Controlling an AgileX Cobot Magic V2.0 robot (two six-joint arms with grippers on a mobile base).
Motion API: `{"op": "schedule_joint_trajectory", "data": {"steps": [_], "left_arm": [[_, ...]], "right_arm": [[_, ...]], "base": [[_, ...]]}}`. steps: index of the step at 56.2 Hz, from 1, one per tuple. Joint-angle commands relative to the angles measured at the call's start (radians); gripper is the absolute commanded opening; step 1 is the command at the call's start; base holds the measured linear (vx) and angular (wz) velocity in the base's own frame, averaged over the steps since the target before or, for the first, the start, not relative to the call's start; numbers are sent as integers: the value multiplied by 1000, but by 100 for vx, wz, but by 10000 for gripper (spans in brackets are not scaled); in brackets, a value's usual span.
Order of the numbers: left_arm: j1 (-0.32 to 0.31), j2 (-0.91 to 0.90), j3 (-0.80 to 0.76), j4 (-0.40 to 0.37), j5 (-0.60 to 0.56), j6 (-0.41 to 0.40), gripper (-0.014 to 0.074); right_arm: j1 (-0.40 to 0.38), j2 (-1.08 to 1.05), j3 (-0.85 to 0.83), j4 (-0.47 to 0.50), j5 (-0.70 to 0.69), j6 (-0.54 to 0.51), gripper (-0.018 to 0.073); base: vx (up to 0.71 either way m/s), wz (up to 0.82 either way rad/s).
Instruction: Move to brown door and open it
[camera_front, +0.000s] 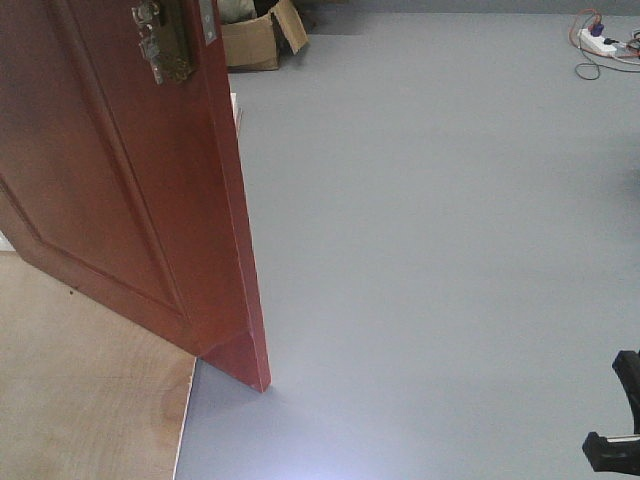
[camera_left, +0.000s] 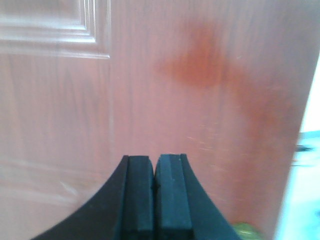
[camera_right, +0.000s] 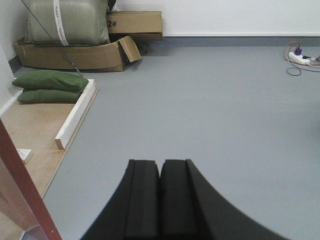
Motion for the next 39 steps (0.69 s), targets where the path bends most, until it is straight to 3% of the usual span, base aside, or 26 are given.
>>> {"op": "schedule_joint_trajectory", "data": {"steps": [1,10,16,26,39], "left_arm": [[-58,-10,-25,12,-107,1,-6],[-153,48,-25,33,-229,1,-6],[-184,84,-25,36,-311,0,-6],[-185,120,-25,111,-330,0,-6],[-184,122,-25,109,-331,-1,-6]], "right_arm": [[-1,-6,4,-3,-76,-6,0],[-1,-6,4,-3,-76,-6,0],[-1,-6,4,-3,-76,-6,0],[-1,-6,4,-3,-76,-6,0],[-1,-6,4,-3,-76,-6,0]], "base": [[0,0],[0,0],[0,0],[0,0],[0,0]]}}
